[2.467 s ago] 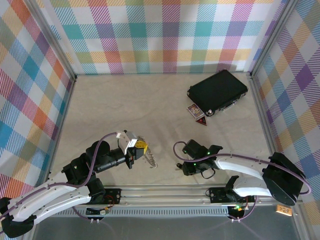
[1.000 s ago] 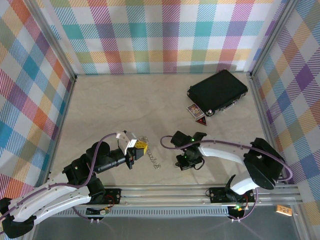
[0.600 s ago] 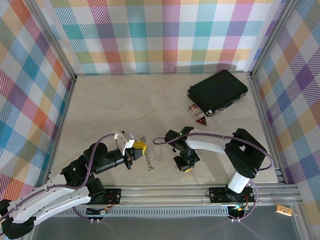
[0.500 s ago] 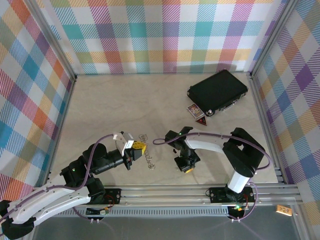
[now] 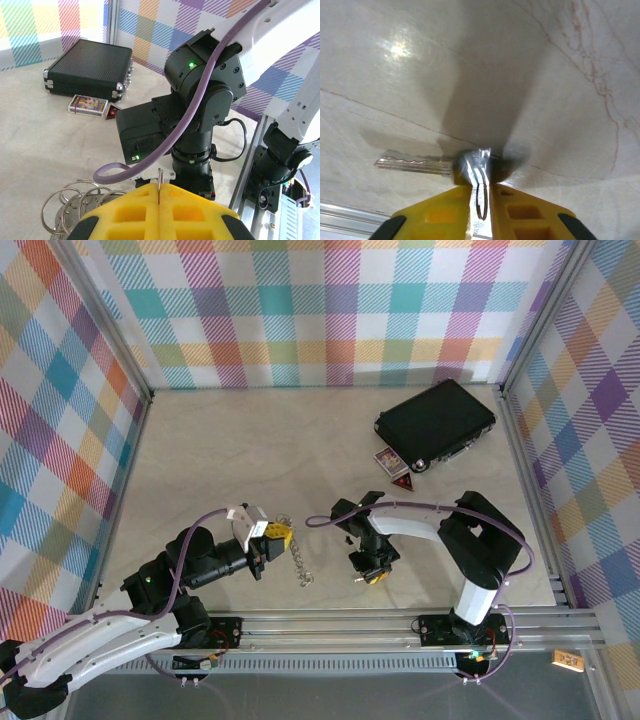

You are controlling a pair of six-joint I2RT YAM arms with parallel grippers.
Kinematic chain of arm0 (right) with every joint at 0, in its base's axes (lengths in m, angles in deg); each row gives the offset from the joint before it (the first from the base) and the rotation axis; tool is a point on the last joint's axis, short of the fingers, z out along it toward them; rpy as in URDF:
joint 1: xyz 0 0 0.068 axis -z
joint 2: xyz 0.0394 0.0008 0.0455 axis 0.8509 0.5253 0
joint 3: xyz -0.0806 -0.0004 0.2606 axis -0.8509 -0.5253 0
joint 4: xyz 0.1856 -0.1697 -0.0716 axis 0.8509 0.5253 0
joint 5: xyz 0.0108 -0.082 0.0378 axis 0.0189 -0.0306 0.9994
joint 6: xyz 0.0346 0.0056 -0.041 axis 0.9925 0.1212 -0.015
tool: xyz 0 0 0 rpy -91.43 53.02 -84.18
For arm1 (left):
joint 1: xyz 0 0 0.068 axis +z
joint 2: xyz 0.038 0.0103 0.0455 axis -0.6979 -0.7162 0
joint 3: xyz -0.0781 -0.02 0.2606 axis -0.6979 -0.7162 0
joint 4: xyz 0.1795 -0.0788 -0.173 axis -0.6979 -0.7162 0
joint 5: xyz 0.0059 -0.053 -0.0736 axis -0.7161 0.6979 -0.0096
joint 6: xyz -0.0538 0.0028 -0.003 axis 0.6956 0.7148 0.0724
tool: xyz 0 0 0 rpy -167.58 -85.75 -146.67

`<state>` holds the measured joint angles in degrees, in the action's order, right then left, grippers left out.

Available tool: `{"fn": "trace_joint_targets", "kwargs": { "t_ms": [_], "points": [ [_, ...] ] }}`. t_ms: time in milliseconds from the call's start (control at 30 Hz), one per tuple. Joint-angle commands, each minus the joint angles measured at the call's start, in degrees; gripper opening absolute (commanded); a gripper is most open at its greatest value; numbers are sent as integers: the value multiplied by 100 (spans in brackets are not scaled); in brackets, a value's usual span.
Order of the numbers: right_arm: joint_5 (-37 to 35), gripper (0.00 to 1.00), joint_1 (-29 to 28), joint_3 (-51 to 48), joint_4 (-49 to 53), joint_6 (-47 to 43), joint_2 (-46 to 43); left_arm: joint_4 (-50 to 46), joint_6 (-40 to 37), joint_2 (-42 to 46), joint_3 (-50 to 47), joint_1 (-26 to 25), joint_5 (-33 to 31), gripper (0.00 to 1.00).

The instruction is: Put the keys on the keyring

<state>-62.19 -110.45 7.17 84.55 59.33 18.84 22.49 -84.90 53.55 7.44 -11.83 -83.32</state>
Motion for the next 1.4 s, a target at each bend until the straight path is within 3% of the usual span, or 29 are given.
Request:
{"fn": "trace_joint_targets", "kwargs": {
  "t_ms": [0, 233, 433, 967, 1367],
  "points": [
    [-117, 23, 2, -52, 17, 8, -324, 396, 1, -1, -2, 46, 119, 0],
    [15, 45, -7, -523, -336, 802, -1549, 413, 11, -42, -2, 46, 152, 0],
    [250, 54, -132, -1432, -1219, 1389, -2394, 453, 25, -92, -2, 46, 231, 0],
    [-1099, 42, -806, -1087, -1136, 1057, -1684, 421, 72, -107, -3, 46, 179, 0],
    [-1207, 32, -979, -928, -1242, 960, -1238, 418, 89, -108, -2, 50, 152, 0]
  ]
}}
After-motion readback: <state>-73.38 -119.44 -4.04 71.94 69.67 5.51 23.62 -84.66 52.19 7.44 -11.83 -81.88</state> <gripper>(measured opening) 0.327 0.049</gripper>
